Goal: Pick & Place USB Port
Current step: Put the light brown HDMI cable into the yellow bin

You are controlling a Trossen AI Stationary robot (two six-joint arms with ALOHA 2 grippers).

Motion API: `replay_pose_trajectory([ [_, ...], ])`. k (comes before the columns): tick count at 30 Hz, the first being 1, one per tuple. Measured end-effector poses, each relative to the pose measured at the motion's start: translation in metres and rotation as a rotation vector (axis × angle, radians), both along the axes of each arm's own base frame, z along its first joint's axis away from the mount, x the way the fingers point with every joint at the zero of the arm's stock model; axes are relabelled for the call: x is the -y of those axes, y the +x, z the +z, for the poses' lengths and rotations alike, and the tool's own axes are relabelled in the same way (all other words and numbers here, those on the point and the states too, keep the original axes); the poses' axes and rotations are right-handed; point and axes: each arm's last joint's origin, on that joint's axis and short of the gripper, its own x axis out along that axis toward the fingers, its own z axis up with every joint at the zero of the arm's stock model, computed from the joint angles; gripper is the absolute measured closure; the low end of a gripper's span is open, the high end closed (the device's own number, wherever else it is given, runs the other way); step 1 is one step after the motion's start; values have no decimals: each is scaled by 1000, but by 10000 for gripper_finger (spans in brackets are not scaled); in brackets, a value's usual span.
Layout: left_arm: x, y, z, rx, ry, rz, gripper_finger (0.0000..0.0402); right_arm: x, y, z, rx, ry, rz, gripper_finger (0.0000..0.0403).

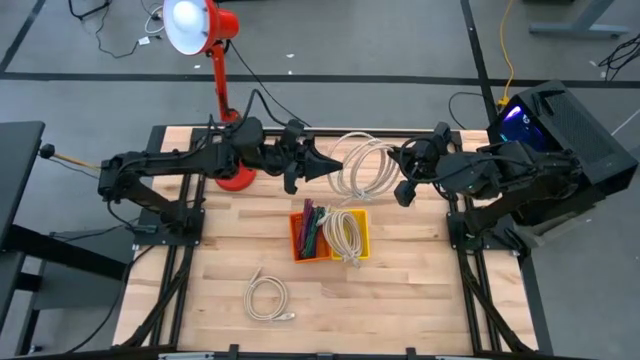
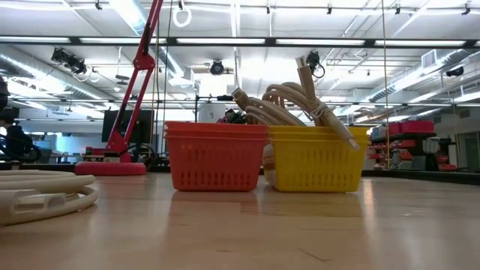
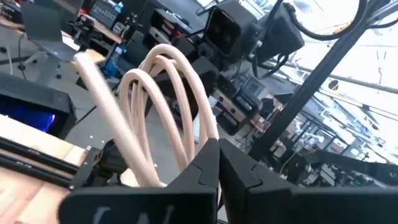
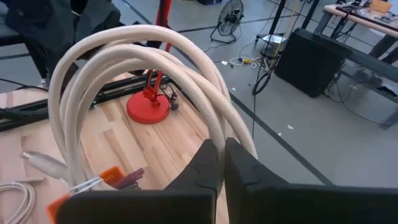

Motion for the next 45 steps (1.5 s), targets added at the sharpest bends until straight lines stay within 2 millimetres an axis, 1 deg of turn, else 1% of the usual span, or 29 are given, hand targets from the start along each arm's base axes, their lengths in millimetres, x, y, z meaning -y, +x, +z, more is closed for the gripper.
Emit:
replay_pose_trajectory([
  [3,0,0,-1,-5,16,6,399,0,0,0,-4,3,4,402],
  [10,-1,1,-8,-81,10,44,400,1,-3,-5,-44,15,-9,401],
  [19,-2,1,-8,-81,7,56,400,1,-4,-4,-39,20,-10,400],
  [22,-5,0,-8,-82,-3,19,391,1,-4,-4,-45,10,-3,401],
  [25,-7,-2,-6,-76,-6,-52,375,1,-4,-4,-45,7,-1,401],
  [29,-7,-3,-5,-70,2,-67,346,3,-9,-1,-34,2,-10,401],
  [32,-7,-3,-7,-92,-1,-70,309,5,-14,1,-25,1,-10,402],
  [35,-8,-3,-10,-125,-8,-66,264,6,-19,4,-20,-7,-3,402],
  [40,-8,-3,-10,-120,-8,-58,200,9,-28,8,-3,-4,-3,402],
  [42,-9,-3,-10,-125,-12,-56,184,10,-32,9,2,-5,-2,402],
  [45,-11,-3,-12,-151,-35,-52,175,12,-39,11,6,-4,-2,402],
])
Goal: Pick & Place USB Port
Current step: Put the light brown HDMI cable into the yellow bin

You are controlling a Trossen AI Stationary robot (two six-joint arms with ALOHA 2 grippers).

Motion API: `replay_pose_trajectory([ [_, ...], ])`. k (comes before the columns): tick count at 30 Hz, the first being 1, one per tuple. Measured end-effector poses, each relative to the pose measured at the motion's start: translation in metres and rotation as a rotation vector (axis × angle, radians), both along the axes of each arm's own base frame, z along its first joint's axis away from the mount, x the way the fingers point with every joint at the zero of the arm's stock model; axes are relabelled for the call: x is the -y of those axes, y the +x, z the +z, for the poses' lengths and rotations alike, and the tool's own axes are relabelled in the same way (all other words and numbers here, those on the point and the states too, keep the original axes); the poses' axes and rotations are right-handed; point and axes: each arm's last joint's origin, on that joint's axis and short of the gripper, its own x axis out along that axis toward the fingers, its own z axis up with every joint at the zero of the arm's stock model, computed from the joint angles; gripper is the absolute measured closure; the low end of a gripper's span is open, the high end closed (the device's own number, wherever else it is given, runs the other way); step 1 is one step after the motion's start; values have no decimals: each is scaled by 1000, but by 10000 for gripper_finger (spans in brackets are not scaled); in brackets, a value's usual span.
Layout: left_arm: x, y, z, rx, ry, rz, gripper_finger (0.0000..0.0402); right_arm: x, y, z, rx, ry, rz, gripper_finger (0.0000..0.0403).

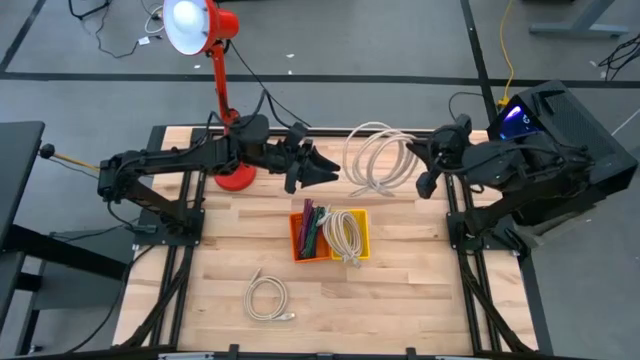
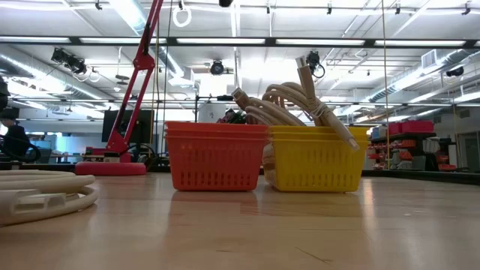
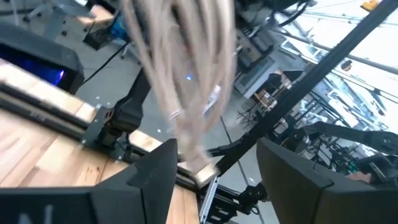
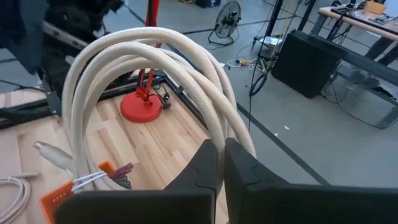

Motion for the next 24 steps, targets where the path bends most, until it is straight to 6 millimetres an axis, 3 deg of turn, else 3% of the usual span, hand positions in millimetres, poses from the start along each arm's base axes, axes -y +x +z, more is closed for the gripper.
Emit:
replay_pose_trajectory([
  [8,-3,0,-1,-6,19,53,185,0,-3,2,16,17,17,402],
  [24,-4,-1,9,92,33,105,186,-7,21,-6,-23,9,49,402],
])
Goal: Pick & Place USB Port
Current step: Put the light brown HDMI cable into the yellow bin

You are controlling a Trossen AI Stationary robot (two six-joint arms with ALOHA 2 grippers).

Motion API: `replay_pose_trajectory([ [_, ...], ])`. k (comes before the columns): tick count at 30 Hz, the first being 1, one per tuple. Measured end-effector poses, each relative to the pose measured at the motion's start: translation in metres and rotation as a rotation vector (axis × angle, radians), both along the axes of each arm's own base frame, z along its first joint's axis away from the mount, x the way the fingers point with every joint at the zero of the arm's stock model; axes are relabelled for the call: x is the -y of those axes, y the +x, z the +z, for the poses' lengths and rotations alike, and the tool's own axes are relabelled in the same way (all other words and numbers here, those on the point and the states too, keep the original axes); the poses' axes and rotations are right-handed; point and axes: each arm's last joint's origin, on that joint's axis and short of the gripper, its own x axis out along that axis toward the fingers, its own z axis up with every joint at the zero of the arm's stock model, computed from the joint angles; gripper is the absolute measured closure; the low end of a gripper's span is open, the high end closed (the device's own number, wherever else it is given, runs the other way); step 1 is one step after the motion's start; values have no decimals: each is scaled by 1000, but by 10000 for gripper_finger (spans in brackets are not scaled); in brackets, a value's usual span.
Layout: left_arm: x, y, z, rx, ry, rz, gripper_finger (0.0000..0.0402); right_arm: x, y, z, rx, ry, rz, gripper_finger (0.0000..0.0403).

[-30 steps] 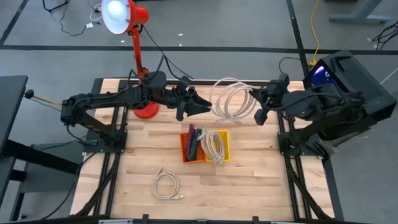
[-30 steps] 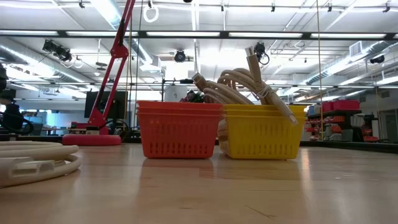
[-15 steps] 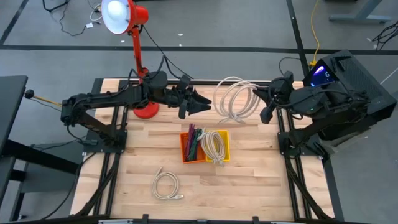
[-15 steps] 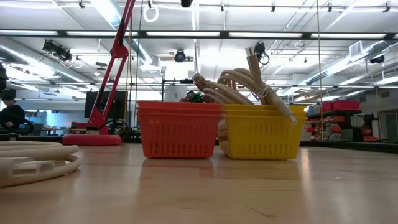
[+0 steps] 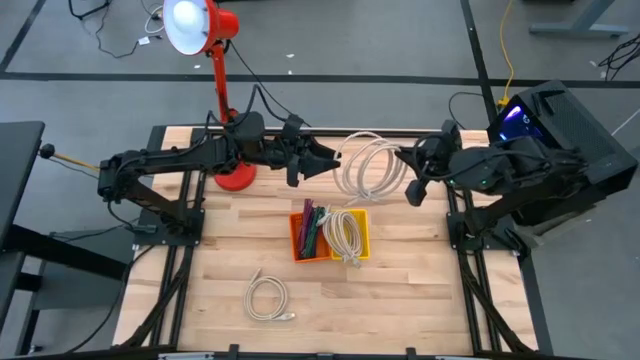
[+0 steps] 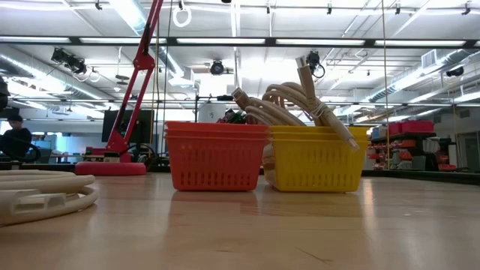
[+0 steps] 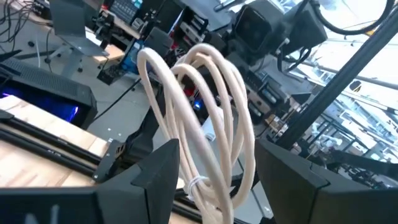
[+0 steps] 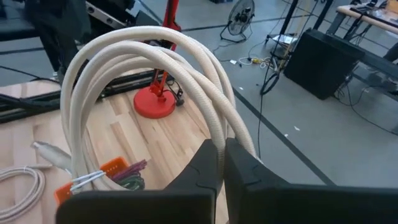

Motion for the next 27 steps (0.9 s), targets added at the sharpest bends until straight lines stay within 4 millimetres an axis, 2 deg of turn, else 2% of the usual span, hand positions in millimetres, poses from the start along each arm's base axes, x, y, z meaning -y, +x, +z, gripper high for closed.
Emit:
replay_pose_trajectory([
  [9,3,0,1,14,-5,-8,186,-3,18,-5,-20,-15,19,402],
  [17,9,1,2,21,-7,-29,186,11,26,-8,-48,-15,-15,402],
  [27,11,3,0,15,-9,-31,189,12,39,1,50,-14,57,402],
])
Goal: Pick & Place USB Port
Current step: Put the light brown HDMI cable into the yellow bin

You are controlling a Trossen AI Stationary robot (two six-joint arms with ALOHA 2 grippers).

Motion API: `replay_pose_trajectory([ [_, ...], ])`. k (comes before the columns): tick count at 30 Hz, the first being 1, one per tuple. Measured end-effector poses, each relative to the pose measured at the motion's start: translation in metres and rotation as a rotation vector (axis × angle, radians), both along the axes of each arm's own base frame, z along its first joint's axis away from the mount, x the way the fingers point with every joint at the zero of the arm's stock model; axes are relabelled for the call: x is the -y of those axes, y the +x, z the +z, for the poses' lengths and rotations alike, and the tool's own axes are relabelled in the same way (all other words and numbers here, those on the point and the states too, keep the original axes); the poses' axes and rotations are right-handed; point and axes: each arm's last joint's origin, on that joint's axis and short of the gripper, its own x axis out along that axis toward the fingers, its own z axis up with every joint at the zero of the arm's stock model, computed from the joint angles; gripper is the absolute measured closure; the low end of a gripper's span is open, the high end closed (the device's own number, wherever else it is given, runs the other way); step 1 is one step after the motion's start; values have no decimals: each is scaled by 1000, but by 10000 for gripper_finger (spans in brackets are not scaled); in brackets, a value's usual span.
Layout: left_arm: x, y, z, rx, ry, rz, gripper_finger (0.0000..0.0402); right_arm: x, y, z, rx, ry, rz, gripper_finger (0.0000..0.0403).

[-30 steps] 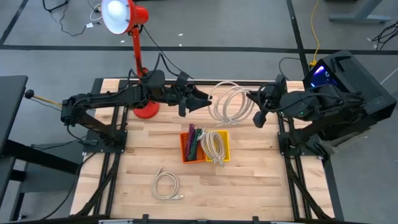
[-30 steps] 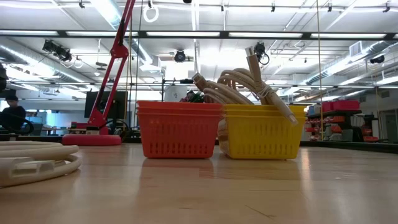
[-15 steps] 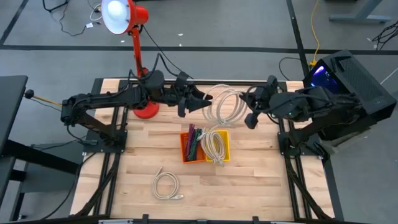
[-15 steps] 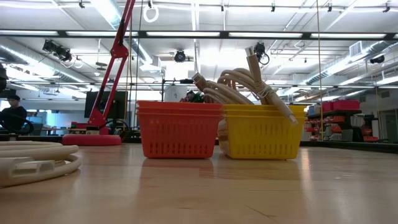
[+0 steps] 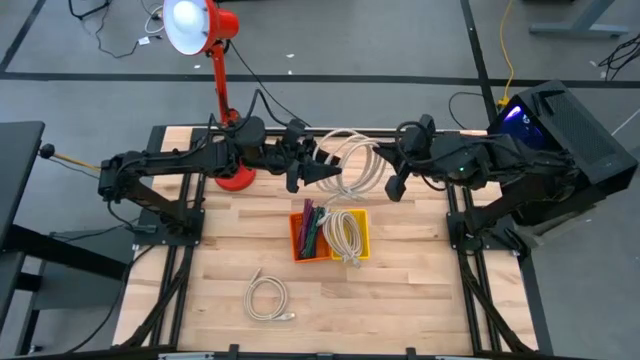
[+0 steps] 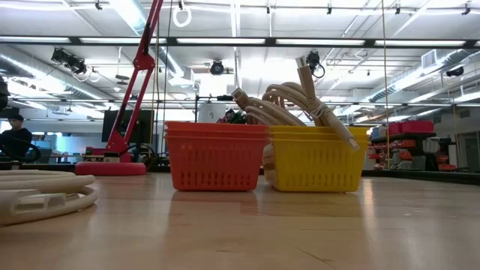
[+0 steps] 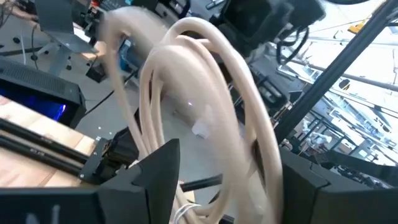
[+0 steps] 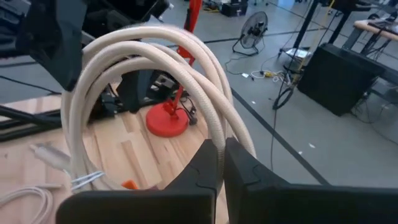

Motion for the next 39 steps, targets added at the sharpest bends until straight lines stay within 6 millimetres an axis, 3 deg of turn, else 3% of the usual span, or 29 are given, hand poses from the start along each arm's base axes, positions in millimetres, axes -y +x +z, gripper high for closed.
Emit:
replay_pose_trajectory([
  [6,-1,0,-1,-4,-14,23,194,-2,8,-5,-29,-9,17,402],
  [8,-1,0,-1,-6,-14,22,212,-2,11,-7,-39,-9,26,401],
  [10,-1,1,-1,-14,-15,21,265,-3,12,-8,-47,-15,28,396],
  [12,-1,1,-2,-17,10,25,350,-3,12,-8,-49,-21,29,386],
  [15,-1,1,-4,-38,30,38,381,-2,11,-6,-49,-34,28,365],
  [23,-5,1,-23,-222,5,130,384,2,-17,12,45,-29,38,330],
  [32,9,2,-33,-330,-126,189,384,10,-45,23,84,-77,-54,341],
  [39,30,31,-66,-429,-293,182,384,13,-56,21,7,-154,-107,353],
])
